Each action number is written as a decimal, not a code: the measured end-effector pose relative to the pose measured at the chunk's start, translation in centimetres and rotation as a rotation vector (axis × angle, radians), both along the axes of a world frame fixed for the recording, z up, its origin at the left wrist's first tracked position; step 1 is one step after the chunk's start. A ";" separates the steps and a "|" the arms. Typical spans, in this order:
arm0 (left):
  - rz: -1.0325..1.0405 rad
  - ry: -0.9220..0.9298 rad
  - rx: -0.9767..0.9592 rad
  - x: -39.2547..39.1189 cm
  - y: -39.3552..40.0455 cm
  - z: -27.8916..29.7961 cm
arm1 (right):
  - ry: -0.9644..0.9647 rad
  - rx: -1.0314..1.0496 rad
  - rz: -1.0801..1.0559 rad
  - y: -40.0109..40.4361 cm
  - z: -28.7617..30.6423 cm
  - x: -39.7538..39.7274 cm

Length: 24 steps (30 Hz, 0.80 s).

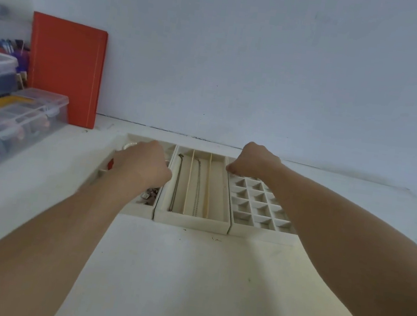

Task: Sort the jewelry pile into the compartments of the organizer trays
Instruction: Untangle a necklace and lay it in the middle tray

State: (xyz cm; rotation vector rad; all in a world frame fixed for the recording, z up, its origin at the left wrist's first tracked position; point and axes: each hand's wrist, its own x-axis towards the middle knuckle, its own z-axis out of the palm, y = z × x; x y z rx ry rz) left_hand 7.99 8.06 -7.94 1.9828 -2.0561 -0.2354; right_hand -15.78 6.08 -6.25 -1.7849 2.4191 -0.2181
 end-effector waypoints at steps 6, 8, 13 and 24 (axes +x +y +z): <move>0.000 -0.007 0.005 -0.1 0.2 0.1 | -0.035 -0.025 -0.014 -0.2 -0.6 0.7; -0.002 0.005 0.005 -0.1 0.1 0.0 | -0.040 -0.029 -0.020 -0.4 -0.6 0.7; 0.006 0.022 0.011 -0.2 -0.1 0.0 | -0.045 -0.035 -0.031 -0.8 -0.6 1.1; -0.155 0.390 -0.242 -3.1 2.7 1.1 | -0.201 -0.180 -0.019 1.6 0.5 -4.0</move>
